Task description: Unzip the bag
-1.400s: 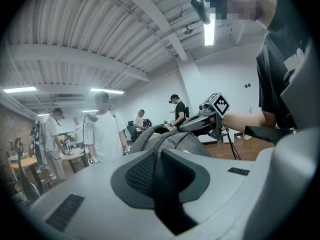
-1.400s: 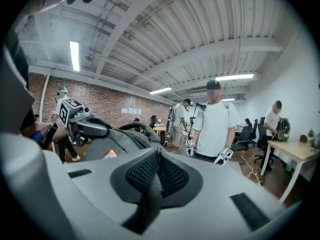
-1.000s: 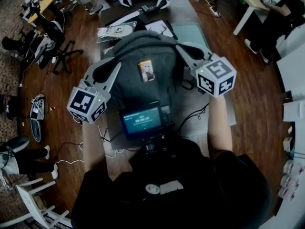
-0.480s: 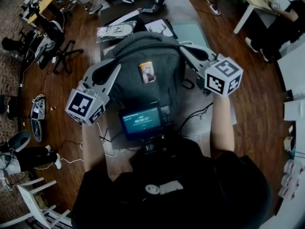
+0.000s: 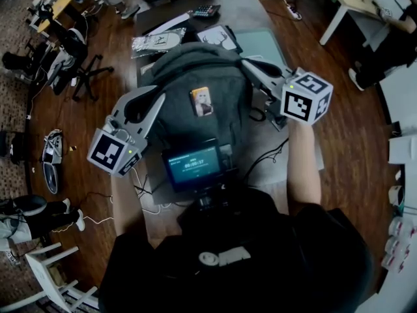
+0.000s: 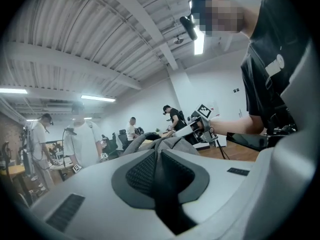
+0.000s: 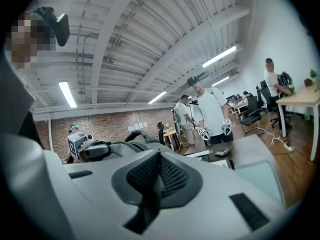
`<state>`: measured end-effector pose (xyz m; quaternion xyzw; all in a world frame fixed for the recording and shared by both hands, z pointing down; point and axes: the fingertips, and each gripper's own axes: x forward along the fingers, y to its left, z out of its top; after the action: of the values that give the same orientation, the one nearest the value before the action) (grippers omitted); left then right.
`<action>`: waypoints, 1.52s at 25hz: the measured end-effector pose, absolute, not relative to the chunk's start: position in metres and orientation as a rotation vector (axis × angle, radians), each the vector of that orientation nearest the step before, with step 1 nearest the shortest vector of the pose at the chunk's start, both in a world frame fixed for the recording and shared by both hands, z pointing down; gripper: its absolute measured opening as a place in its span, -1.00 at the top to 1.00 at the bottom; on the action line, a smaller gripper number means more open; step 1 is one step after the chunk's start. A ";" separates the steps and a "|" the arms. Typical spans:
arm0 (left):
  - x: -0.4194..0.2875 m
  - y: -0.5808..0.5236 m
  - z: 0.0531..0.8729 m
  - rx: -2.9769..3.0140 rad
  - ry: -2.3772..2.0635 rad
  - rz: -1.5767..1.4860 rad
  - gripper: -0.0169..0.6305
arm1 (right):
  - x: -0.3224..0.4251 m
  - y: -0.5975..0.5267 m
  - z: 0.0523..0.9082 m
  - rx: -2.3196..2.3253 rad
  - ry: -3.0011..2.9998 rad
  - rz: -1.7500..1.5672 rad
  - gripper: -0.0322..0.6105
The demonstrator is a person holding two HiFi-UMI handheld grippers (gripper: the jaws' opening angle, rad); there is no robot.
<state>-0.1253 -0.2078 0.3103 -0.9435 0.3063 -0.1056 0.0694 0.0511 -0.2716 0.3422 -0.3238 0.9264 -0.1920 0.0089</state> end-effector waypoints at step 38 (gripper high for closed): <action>-0.136 -0.214 0.316 -2.822 1.003 -0.271 0.82 | 0.083 -0.228 0.447 -1.407 2.907 -0.289 0.85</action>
<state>-0.1357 -0.2145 0.3164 -0.9363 0.3329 -0.0899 0.0674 0.0833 -0.2280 0.4466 -0.4333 0.8954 -0.0890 -0.0503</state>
